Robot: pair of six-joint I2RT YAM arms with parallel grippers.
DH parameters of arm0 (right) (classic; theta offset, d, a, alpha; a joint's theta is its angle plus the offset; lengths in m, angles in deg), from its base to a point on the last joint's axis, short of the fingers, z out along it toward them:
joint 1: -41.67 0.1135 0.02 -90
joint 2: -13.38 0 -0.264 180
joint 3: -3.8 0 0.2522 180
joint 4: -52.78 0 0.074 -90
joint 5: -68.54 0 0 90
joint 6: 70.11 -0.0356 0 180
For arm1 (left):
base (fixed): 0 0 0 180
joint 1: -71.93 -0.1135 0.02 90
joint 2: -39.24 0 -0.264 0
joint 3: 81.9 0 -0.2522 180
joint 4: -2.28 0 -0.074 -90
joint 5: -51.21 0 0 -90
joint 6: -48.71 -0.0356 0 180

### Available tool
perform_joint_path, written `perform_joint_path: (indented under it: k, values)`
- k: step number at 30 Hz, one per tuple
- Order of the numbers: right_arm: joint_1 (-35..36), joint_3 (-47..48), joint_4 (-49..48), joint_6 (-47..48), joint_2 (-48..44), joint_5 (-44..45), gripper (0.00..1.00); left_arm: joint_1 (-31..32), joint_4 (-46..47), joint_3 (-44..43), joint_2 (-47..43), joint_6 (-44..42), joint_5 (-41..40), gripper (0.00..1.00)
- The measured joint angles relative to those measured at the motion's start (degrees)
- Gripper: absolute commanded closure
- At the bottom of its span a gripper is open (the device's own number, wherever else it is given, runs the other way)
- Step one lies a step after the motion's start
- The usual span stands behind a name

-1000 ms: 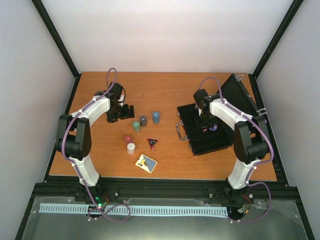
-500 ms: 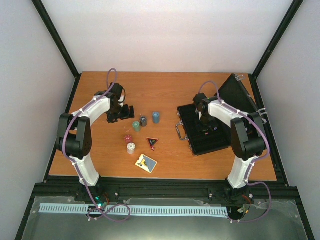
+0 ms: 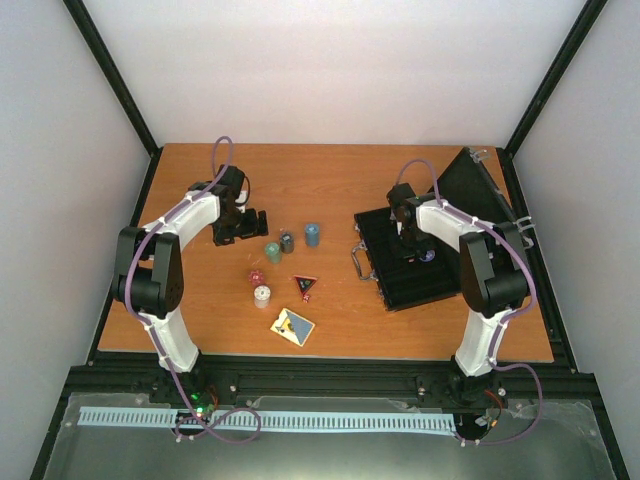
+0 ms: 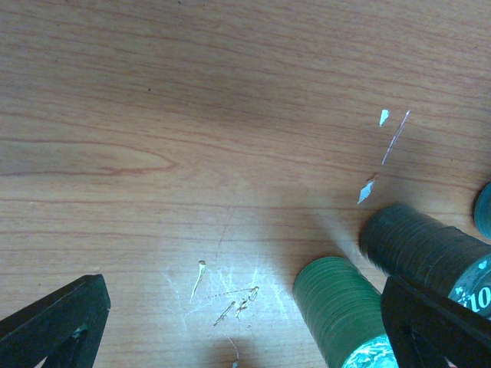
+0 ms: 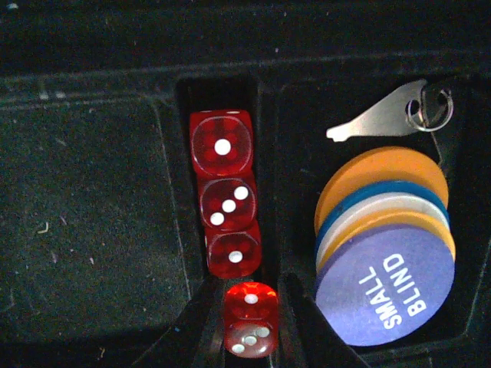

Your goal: Pack up texas hold em set

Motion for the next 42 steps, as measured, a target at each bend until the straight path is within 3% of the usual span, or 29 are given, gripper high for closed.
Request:
perform_joint_path:
  k: [12,15,21,27,42]
  values:
    - [-0.26,-0.63,-2.95,0.42,-0.11,-0.37,0.97,-0.09,0.00,-0.02,0.00,0.00,-0.20,0.00]
    - [-0.28,-2.05,-4.22,0.46,-1.18,-0.59,0.83,-0.09,0.00,0.00,0.00,0.00,-0.20,0.00]
    - [-0.50,-3.87,-4.98,0.59,-2.69,-1.01,0.74,-0.09,0.02,0.00,0.00,0.00,-0.20,0.00]
    - [-1.05,-4.31,-3.89,0.98,-3.50,-1.97,0.57,-0.09,0.02,-0.02,0.00,-0.02,-0.20,0.00]
    - [-1.01,-4.31,-2.58,1.66,-6.01,-8.90,0.57,-0.09,0.04,0.00,0.00,0.00,-0.17,0.00]
